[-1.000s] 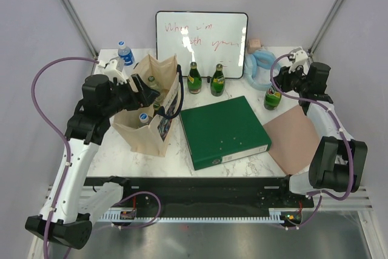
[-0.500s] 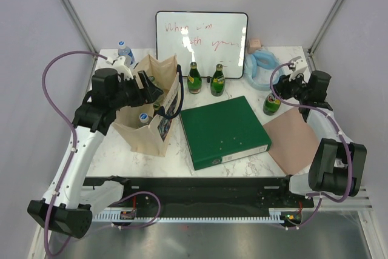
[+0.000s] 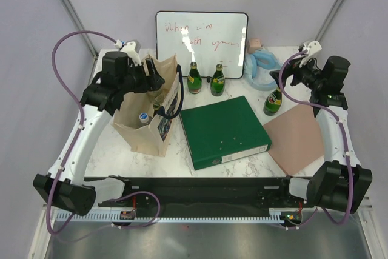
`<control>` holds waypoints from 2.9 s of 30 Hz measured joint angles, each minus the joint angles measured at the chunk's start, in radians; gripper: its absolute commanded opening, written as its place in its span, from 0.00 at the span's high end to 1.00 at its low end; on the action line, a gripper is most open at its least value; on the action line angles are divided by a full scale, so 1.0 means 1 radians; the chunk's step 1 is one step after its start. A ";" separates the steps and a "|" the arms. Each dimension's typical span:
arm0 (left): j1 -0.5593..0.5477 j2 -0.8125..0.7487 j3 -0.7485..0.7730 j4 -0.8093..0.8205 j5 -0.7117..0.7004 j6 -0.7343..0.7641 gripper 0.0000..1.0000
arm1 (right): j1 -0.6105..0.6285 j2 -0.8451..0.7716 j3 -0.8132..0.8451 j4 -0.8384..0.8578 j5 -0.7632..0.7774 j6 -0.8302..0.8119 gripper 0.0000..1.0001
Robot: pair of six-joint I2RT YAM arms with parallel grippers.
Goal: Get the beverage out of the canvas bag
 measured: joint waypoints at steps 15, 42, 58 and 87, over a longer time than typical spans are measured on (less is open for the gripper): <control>-0.029 0.303 0.097 -0.058 -0.274 0.015 0.31 | 0.087 0.003 0.082 -0.127 -0.047 0.080 0.02; 0.004 0.582 0.220 0.051 -0.417 0.020 0.39 | 0.165 -0.005 0.074 -0.073 -0.029 0.204 0.02; 0.007 0.631 0.220 0.066 -0.429 0.047 0.63 | 0.165 -0.005 0.067 -0.072 -0.026 0.212 0.02; 0.011 0.257 0.150 0.016 -0.279 0.158 0.98 | 0.224 0.007 0.065 -0.069 -0.033 0.238 0.02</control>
